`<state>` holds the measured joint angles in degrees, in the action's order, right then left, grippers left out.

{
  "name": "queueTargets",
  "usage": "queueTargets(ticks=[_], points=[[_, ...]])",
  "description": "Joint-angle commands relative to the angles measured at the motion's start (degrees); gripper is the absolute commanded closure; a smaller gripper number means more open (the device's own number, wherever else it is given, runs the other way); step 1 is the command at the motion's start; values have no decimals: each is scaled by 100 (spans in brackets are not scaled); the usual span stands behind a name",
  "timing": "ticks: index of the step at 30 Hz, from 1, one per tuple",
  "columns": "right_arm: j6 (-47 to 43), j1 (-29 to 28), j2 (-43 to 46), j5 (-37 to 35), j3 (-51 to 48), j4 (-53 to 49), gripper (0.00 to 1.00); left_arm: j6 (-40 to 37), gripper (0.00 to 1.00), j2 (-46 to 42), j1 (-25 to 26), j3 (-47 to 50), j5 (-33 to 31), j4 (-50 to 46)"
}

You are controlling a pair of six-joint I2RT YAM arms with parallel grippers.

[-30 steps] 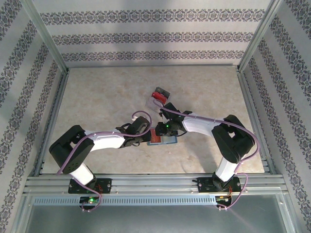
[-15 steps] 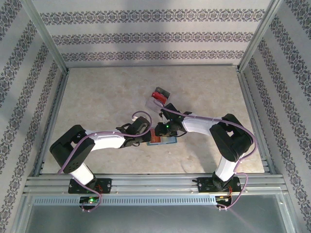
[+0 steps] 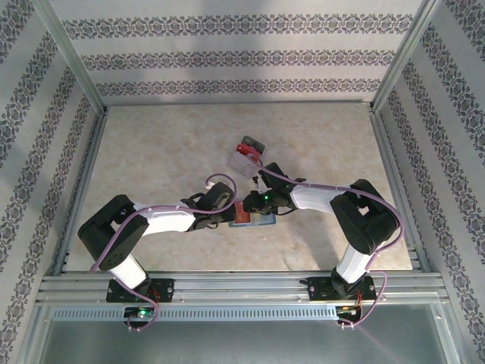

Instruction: Take the credit cards out of the card holder

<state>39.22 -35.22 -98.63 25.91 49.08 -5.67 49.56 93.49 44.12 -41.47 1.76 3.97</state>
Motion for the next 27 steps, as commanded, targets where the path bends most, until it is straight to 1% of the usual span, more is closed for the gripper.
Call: queueTargets(ticks=[1, 13, 27], points=[[129, -9, 167, 395, -83, 400, 71, 30, 88, 187, -52, 74, 177, -10], [105, 58, 379, 397, -188, 330, 70, 42, 87, 187, -52, 70, 170, -18], [44, 60, 388, 233, -144, 120, 70, 19, 88, 222, -52, 3, 176, -72]])
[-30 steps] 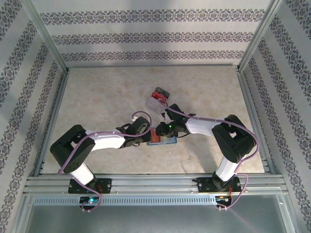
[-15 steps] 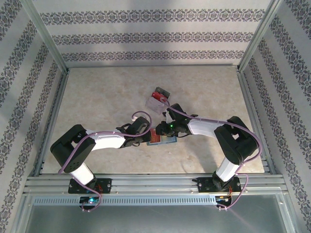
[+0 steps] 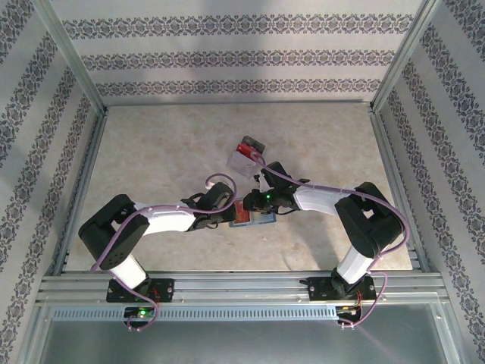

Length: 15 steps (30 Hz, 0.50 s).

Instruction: Take the credit cards out of the card holder

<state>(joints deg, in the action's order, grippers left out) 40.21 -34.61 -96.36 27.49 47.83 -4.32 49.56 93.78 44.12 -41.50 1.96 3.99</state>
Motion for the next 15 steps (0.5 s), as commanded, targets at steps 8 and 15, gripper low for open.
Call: queueTargets(ticks=[8, 15], points=[[-101, 25, 186, 68, -37, -85, 70, 15, 87, 202, -52, -21, 157, -112], [-84, 36, 328, 20, -103, -122, 70, 10, 87, 208, -55, -25, 156, -110]])
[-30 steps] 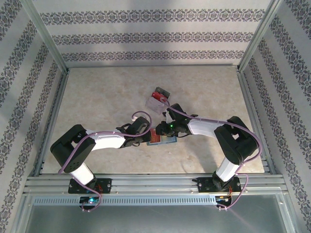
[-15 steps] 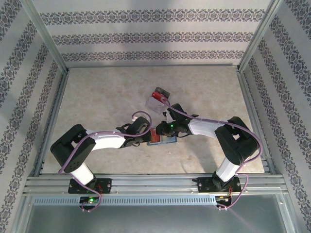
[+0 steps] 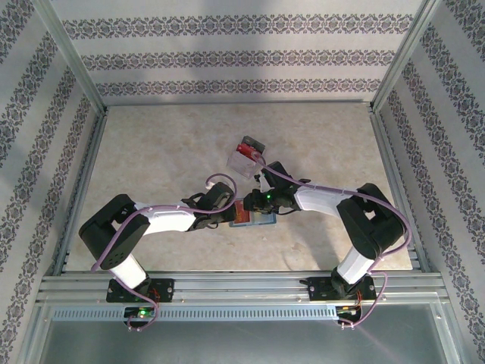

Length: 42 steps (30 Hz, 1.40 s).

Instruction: Take the credit cards out of the card holder

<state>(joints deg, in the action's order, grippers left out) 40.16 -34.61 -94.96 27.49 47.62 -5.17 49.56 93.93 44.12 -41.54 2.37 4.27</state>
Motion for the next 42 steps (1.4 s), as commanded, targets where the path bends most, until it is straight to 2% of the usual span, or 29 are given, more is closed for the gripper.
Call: queueTargets(ticks=[1, 8, 28, 34, 39, 42], points=[[-79, 37, 188, 20, -82, -44, 70, 18, 87, 187, -52, -15, 122, -138], [-39, 32, 128, 35, -130, 28, 70, 23, 87, 195, -52, -12, 128, -135], [279, 33, -318, 707, -305, 1202, 69, -9, 87, 222, -47, 0, 258, -10], [340, 58, -353, 755, -348, 1326, 72, -16, 79, 174, -52, 19, 226, 25], [343, 194, -215, 750, -493, 1318, 72, 19, 65, 99, -52, 58, 75, -40], [338, 266, -97, 762, -592, 1317, 73, 44, 64, 82, -61, 67, 17, -109]])
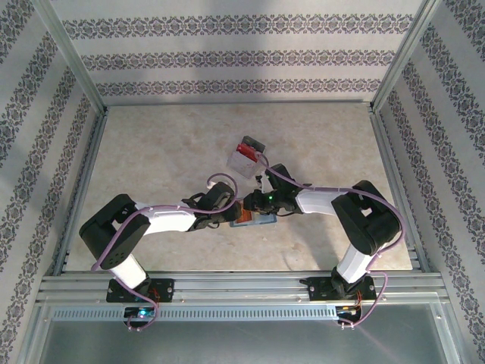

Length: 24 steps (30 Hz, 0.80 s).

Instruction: Take the credit cards out of the card holder

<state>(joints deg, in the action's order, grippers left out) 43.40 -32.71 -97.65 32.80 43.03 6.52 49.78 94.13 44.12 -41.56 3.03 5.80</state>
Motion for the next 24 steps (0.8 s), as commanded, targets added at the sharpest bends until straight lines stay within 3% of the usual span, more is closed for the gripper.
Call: queueTargets(ticks=[1, 17, 24], points=[[18, 95, 205, 228, -159, 147, 74, 33, 64, 55, -70, 78, -57, -260], [107, 168, 395, 333, -242, 230, 78, 67, 65, 131, -79, 53, -13, -294], [91, 255, 438, 266, -317, 196, 88, 61, 65, 106, -88, 26, -25, -342]])
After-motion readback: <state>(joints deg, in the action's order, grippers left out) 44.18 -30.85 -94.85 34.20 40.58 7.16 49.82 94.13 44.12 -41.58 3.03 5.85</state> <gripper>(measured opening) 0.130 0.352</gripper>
